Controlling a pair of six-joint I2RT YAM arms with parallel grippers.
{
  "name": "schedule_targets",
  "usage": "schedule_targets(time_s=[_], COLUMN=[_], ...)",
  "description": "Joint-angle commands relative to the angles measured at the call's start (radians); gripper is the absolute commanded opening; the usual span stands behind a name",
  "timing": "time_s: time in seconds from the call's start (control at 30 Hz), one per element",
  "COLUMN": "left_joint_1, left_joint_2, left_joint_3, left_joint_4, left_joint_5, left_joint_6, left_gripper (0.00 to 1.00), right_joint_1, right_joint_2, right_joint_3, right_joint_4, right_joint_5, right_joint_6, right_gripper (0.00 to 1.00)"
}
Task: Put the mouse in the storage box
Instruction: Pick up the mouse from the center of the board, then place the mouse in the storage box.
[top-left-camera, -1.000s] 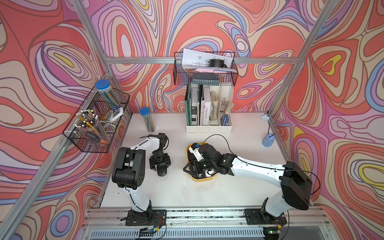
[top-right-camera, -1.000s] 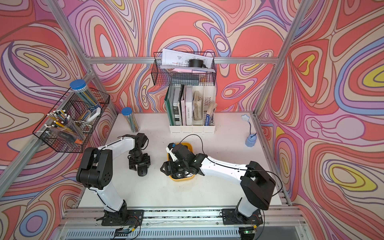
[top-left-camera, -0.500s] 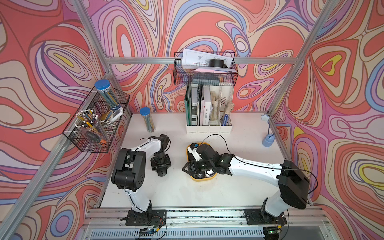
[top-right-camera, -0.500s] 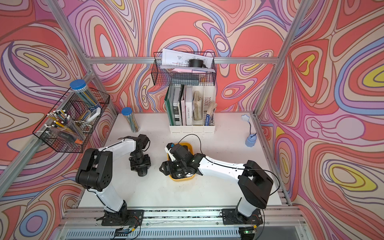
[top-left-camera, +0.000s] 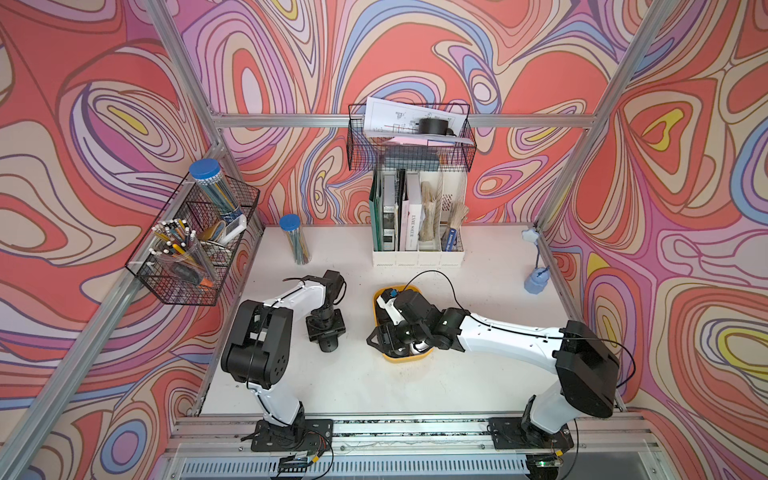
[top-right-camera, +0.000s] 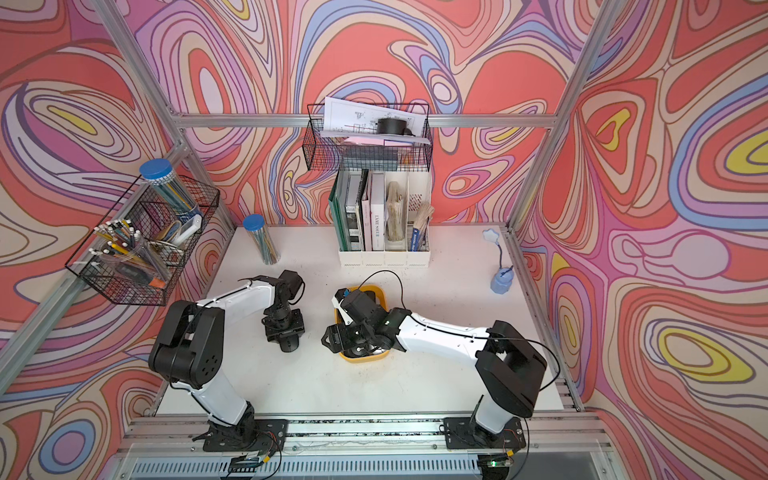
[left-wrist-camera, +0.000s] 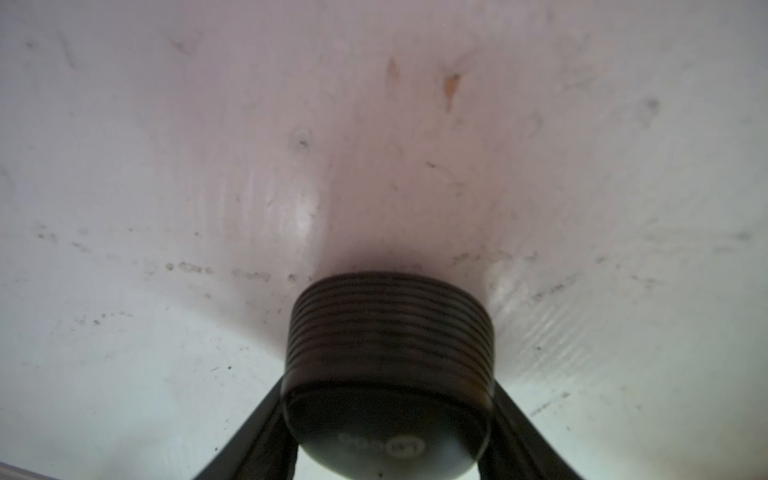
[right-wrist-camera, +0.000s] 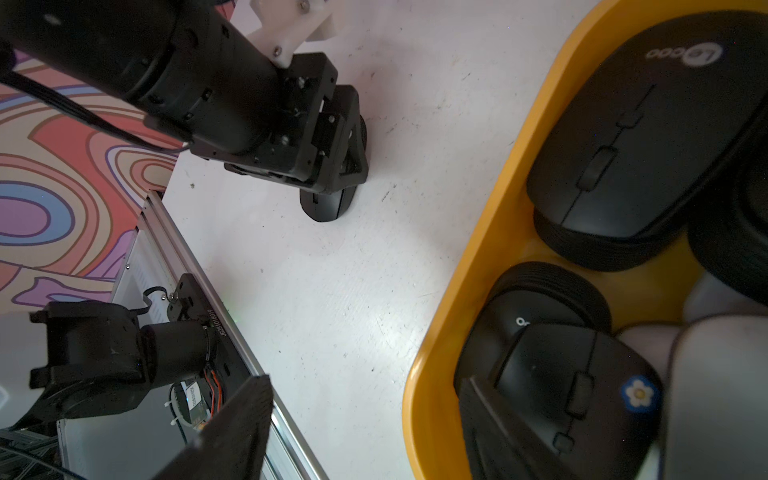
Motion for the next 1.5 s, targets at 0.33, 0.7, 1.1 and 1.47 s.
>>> schedule_targets(time_s=[0.33,0.7,1.1,1.47], left_joint_1=[-0.022,-0.105,-0.261,-0.386], left_joint_2=[-0.279,-0.378,-0.259,-0.077], left_joint_3=[-0.045,0.033,0.218,0.396], left_joint_4=[-0.026,-0.055,-0.065,-0.061], left_joint_5=[0.091,0.205,0.183,0.188], left_joint_6=[0.026,0.008,0.0,0.0], left_gripper=[0.56,0.55,0.56,0.56], right_joint_1=[0.003,-0.04,-0.101,-0.218], right_joint_2=[-0.115,-0.256,-0.408,-0.538], right_joint_3=[0.015,-0.099,-0.18,-0.269], right_joint_4=[-0.12,0.015,-0.109,-0.208], right_joint_5=[0.08,0.102,0.269,0.331], right_joint_6=[-0.076,-0.015,-0.008,0.002], right_gripper=[0.74,0.74,0.74,0.75])
